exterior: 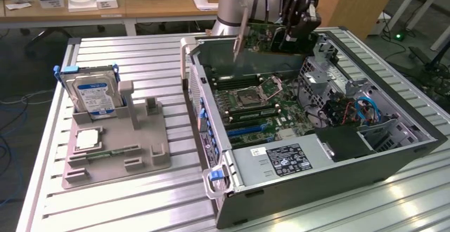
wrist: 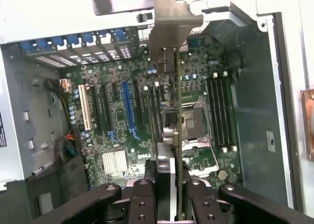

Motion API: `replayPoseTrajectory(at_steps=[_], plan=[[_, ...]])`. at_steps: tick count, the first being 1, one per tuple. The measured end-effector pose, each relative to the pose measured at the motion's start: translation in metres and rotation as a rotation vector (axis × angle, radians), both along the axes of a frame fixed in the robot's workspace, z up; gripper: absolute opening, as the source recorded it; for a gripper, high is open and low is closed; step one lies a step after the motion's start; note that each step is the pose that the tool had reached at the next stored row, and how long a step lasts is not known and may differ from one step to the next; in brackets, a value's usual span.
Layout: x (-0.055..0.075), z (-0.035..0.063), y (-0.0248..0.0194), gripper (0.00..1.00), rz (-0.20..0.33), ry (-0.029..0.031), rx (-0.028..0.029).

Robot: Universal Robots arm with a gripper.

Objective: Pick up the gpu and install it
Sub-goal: 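Insert the gpu into the slot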

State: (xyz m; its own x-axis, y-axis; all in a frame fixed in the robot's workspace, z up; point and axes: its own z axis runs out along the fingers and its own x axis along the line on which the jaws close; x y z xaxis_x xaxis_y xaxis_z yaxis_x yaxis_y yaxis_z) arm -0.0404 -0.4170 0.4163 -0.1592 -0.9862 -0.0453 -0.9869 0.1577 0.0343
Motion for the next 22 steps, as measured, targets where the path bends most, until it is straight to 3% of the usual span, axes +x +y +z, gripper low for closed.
replayPoseTrajectory(at_steps=[14,16,18,20,22], plan=[[0.0000,-0.0008,-0.0001,0.28,0.185,-0.0015,-0.0001],[0.0001,-0.0012,-0.0002,0.28,0.205,-0.0067,-0.0008],[0.0000,-0.0018,-0.0003,0.28,0.215,-0.0181,-0.0019],[-0.0002,-0.0034,-0.0004,0.28,0.214,-0.0256,-0.0037],[-0.0008,-0.0060,-0.0004,0.28,0.212,-0.0280,-0.0049]])
